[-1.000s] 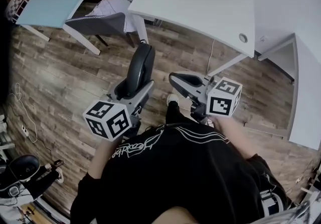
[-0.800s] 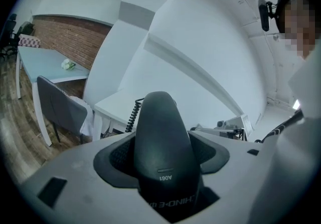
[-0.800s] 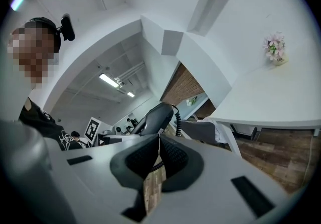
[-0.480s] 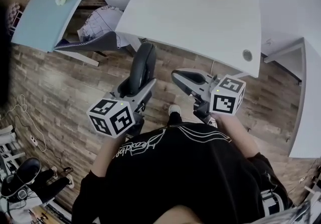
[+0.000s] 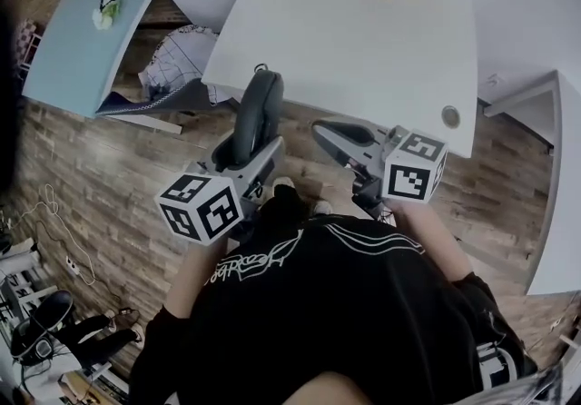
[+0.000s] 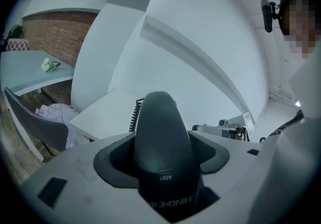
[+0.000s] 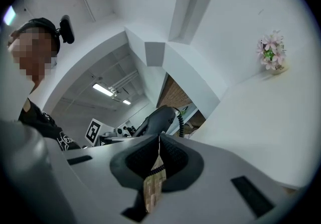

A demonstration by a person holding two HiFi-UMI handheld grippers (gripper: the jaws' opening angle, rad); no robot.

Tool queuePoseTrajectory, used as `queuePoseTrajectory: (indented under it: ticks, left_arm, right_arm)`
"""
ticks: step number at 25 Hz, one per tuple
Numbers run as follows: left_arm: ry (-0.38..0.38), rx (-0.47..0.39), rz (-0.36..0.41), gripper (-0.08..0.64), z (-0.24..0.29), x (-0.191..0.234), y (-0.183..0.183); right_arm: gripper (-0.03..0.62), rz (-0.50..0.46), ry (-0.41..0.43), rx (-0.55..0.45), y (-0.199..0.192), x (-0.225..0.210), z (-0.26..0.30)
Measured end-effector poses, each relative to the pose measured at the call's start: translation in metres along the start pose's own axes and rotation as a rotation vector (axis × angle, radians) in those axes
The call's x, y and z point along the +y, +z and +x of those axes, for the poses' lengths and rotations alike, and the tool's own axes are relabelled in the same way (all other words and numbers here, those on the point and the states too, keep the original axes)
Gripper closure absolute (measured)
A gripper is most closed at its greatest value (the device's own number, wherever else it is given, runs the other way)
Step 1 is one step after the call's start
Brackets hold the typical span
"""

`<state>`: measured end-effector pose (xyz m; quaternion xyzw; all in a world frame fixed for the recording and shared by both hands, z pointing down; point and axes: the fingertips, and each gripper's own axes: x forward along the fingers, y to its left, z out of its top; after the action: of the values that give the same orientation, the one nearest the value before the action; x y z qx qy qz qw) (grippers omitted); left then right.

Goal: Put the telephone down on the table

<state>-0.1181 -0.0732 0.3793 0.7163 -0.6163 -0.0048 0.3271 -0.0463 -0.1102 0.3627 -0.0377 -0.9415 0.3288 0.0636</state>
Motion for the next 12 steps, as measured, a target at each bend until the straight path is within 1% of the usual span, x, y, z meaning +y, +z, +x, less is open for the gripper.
queuePoseTrajectory:
  ticks: [5,9,12]
  left_arm:
    - [-0.055,0.020,0.016,0.270,0.021,0.012,0.018]
    - [-0.106,0.044,0.027,0.270,0.044,0.027,0.039]
    - [-0.129,0.062,0.037,0.270,0.062,0.043,0.055]
  right_arm:
    - [0.552,0.001,-0.049,-0.016,0.015,-0.016,0.009]
    - [0.552,0.017,-0.104,-0.043,0.032,-0.037,0.020]
    - [0.552,0.031,-0.135,-0.055,0.044,-0.055,0.033]
